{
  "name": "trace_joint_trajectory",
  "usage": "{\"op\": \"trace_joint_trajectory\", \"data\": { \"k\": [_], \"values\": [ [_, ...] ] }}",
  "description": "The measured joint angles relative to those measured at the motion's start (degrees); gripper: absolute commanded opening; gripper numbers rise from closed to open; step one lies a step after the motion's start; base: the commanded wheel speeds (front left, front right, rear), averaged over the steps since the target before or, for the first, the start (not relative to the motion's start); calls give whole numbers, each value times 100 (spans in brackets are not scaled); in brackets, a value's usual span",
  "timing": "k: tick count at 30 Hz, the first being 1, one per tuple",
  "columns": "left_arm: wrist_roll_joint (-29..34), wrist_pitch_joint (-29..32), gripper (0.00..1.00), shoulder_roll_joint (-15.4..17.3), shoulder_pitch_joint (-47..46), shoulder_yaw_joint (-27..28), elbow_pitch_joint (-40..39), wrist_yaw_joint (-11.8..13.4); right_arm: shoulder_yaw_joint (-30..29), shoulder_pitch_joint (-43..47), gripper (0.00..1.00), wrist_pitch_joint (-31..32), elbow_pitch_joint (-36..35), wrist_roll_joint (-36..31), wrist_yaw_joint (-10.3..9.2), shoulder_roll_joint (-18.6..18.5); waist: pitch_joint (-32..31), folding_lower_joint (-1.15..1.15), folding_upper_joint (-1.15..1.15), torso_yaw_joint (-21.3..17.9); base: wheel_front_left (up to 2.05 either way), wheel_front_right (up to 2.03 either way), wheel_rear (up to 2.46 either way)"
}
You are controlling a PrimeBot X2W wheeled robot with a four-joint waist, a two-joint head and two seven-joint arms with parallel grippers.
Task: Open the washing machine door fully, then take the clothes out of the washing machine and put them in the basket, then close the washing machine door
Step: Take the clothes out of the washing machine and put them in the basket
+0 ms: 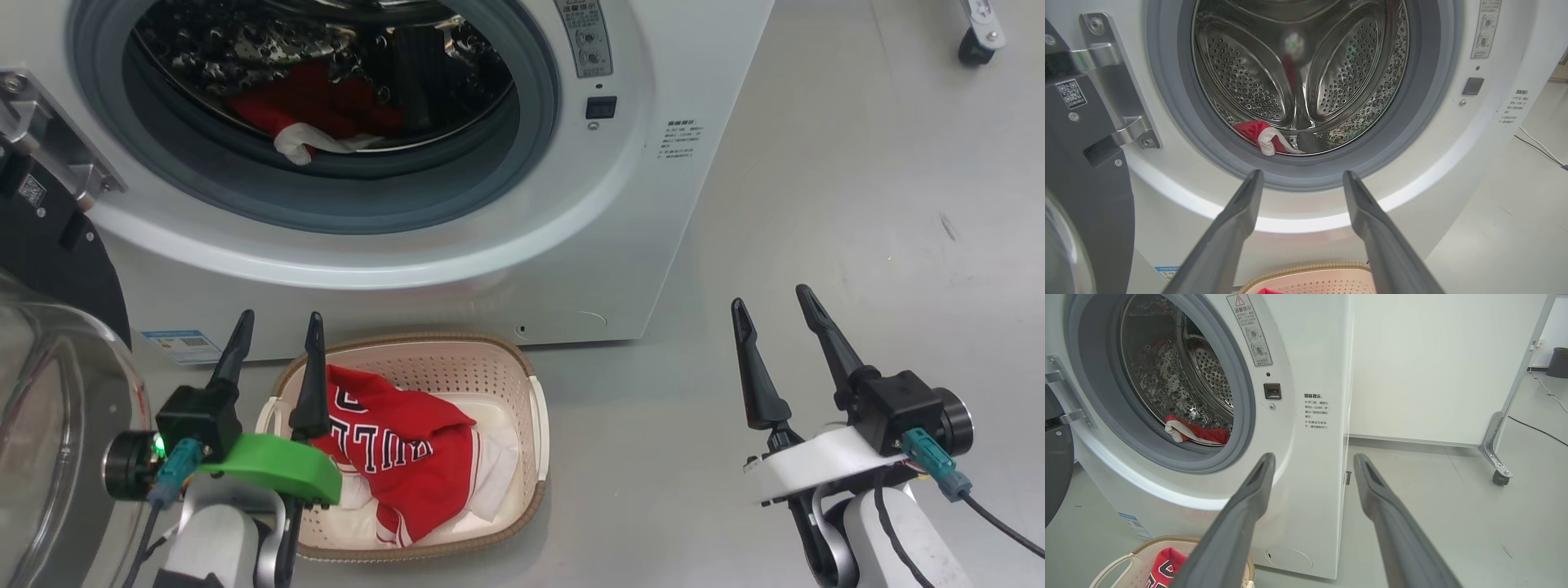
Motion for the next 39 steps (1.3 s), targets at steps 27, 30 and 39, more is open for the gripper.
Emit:
{"op": "trace_joint_trajectory", "data": {
  "k": [27,30,39],
  "values": [
    [2,82,100,11,1551,-316,-932,235,24,864,100,1,11,9,-13,42,-912,0,0,67,0,0,0],
    [3,129,100,15,1628,-325,-1015,257,26,879,100,1,-8,9,-14,46,-935,0,0,55,0,0,0],
    [14,216,100,19,1780,-345,-1225,310,26,959,100,1,-44,9,-16,58,-972,0,0,29,0,0,0]
  ]
}}
